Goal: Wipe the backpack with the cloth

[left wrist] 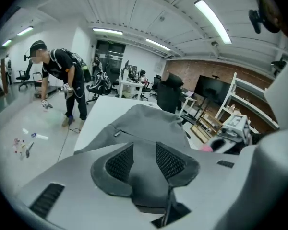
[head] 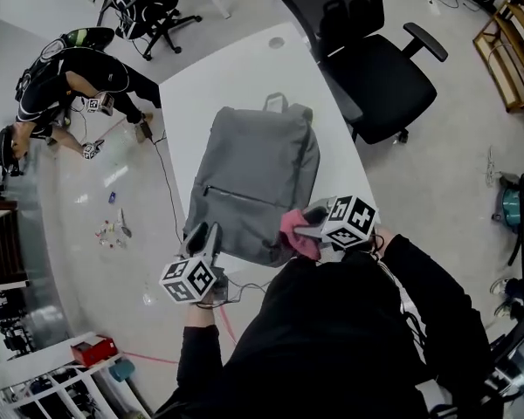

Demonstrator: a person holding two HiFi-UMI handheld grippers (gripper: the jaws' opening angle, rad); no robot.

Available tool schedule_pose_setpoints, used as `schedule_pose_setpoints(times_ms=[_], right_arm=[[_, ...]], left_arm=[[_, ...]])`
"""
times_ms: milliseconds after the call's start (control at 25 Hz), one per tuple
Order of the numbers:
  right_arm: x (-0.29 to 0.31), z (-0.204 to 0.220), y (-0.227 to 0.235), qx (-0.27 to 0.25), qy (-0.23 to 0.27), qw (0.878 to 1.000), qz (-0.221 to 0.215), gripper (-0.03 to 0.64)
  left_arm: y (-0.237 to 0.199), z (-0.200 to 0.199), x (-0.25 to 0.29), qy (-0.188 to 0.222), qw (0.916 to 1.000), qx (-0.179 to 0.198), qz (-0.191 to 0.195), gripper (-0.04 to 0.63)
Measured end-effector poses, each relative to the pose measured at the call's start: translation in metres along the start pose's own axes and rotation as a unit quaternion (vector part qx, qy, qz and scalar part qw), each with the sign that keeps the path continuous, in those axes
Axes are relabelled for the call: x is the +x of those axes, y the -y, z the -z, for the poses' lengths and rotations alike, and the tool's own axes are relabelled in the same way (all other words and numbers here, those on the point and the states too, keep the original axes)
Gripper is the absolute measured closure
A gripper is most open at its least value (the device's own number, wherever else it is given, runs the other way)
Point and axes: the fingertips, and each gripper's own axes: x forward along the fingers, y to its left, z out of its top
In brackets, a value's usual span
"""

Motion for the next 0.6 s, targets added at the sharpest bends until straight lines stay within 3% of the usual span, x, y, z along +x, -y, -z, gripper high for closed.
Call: schedule_pose_setpoints(times_ms=[80,160,320,520,600], right_arm=[[-0.024,-0.012,0.042,0.012,0.008,0.999,0.032,0.548],[-0.054,-0.03,0.095,0.03,0.028,0.995,0.093,0.548],[-0.118,-0.068,0.195,0.078,0.089,0.966,0.229,0.548],[-0.15,-0.095,0.254,0.104,0.151,0.935,0.303,0.548],[-0.147,-0.098,0.259,0.111,0.167,0.932,0.303,0.548]], left_arm=[[0.031,0.01,-0.002,-0.009,0.9997,0.003,0.023,0.439],[0.055,0.018,-0.002,-0.019,0.9991,0.009,0.036,0.439],[0.083,0.022,-0.005,-0.029,0.9988,0.021,0.033,0.439],[0.085,0.02,-0.009,-0.03,0.9994,0.006,0.017,0.439],[0.084,0.024,-0.006,-0.035,0.9993,-0.003,0.016,0.439]])
